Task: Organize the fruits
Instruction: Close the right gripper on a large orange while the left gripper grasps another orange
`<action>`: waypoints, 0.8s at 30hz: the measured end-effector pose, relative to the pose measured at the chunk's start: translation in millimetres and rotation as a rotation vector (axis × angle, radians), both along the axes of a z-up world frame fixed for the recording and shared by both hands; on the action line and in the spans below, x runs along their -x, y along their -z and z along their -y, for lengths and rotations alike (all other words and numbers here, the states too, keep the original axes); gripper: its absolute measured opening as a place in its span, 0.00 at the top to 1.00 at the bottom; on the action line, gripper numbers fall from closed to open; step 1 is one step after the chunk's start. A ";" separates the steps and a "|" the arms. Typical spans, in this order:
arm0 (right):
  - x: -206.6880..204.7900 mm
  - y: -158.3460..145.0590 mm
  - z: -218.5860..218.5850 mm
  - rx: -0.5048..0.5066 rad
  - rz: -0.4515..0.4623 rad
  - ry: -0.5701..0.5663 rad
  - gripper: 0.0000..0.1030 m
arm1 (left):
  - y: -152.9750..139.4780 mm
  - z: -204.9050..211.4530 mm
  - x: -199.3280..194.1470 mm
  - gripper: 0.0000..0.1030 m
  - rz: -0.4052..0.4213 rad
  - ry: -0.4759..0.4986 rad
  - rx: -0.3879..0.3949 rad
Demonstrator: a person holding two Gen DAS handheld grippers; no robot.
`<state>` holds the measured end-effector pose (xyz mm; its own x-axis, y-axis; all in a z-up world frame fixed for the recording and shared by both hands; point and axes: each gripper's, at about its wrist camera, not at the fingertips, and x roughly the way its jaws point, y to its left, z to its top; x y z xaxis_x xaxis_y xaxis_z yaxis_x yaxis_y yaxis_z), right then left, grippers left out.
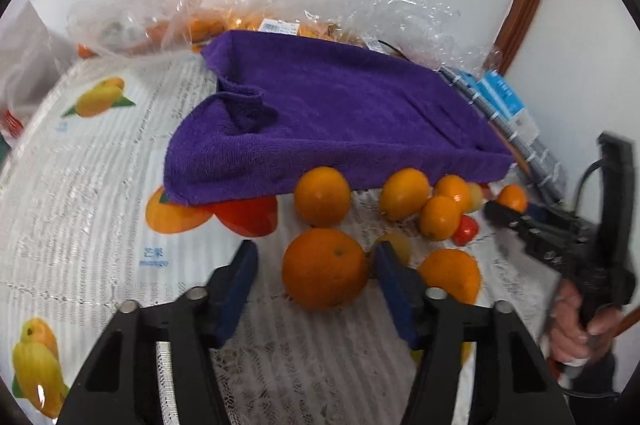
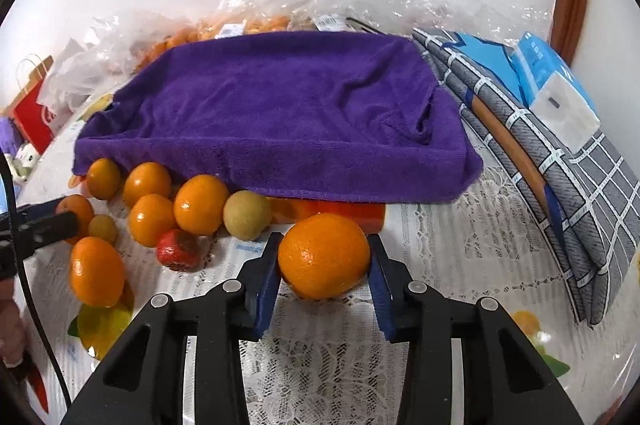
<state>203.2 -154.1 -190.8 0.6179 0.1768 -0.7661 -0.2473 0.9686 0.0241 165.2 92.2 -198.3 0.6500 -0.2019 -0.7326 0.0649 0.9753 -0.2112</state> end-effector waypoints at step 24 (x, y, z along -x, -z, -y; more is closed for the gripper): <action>17.0 -15.9 1.8 -0.106 0.085 -0.090 0.61 | -9.1 -28.8 11.6 0.62 0.085 -0.035 0.156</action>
<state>186.2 -155.8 -174.9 0.6582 0.3115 -0.6854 -0.3382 0.9357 0.1005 153.6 121.0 -189.3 0.7167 -0.2851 -0.6364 0.0559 0.9331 -0.3551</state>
